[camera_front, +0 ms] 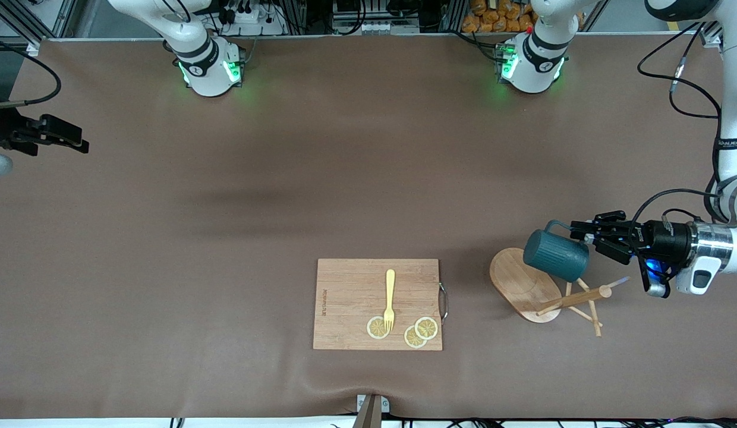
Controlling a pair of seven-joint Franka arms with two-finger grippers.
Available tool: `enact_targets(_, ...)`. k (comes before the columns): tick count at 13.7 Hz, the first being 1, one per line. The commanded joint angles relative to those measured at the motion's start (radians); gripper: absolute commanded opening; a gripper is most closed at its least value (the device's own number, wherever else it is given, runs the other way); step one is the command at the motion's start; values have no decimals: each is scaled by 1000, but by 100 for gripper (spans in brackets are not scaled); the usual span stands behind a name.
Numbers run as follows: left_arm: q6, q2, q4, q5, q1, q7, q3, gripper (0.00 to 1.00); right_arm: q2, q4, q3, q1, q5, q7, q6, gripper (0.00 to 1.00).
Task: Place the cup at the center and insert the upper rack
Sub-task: 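Hang the mug by its handle onto a peg of the wooden stand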
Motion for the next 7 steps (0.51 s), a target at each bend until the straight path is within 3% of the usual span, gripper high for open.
enact_targets(1, -9, 17, 23, -27, 22, 78, -9, 0, -6, -10, -2, 11, -10, 14, 7, 100)
enact_targets(7, -11, 57, 18, -138, 45, 144, -7, 0, -5, -1, 0, 11, 1, 14, 9, 100)
